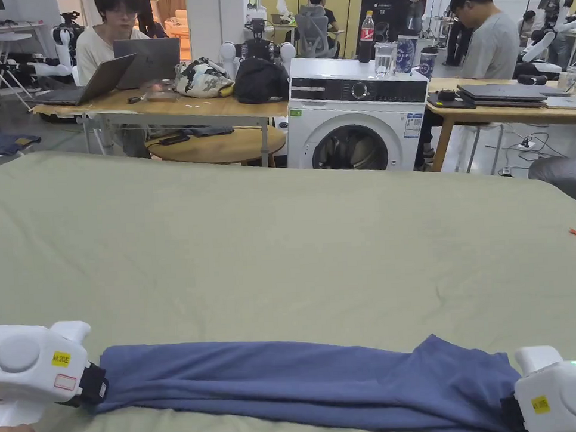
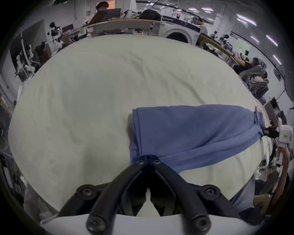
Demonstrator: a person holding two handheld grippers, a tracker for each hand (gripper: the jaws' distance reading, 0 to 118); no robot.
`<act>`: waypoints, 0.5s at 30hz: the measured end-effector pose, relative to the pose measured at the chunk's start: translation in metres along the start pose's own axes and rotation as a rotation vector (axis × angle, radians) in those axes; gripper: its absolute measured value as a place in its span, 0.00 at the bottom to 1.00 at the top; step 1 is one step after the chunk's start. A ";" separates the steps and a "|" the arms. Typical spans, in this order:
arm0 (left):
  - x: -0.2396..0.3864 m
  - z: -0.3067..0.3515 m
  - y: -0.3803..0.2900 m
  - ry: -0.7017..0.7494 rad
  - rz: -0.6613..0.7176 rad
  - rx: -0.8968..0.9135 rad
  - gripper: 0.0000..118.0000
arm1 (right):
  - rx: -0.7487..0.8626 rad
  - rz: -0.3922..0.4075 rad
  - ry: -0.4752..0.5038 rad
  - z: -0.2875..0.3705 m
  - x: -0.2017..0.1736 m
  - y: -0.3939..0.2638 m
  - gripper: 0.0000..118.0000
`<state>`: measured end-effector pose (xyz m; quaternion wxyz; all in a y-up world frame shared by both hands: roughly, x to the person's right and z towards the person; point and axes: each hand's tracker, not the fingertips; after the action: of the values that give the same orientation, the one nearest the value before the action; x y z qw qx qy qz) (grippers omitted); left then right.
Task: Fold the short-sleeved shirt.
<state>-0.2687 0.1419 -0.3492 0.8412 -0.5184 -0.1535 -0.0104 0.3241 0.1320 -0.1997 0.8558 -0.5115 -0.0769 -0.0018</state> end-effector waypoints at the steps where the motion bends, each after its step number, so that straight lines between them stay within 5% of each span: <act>1: 0.001 -0.001 0.000 0.002 0.002 0.007 0.00 | -0.016 0.005 -0.008 -0.007 -0.001 0.000 0.00; 10: 0.011 0.008 0.013 0.063 -0.023 0.043 0.01 | 0.007 0.061 -0.089 -0.002 -0.013 0.013 0.01; 11: 0.015 0.012 0.016 0.076 -0.021 0.075 0.08 | 0.040 0.060 -0.111 0.006 -0.015 0.017 0.10; 13: 0.024 0.022 0.021 0.113 -0.042 0.152 0.30 | 0.135 0.043 -0.168 0.022 -0.019 0.028 0.44; 15: 0.034 0.031 0.025 0.104 -0.044 0.242 0.35 | 0.220 0.045 -0.198 0.035 -0.024 0.040 0.47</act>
<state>-0.2393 0.1853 -0.3489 0.9040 -0.4082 -0.1212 -0.0373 0.2990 0.1796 -0.2219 0.8948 -0.4139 -0.1490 0.0764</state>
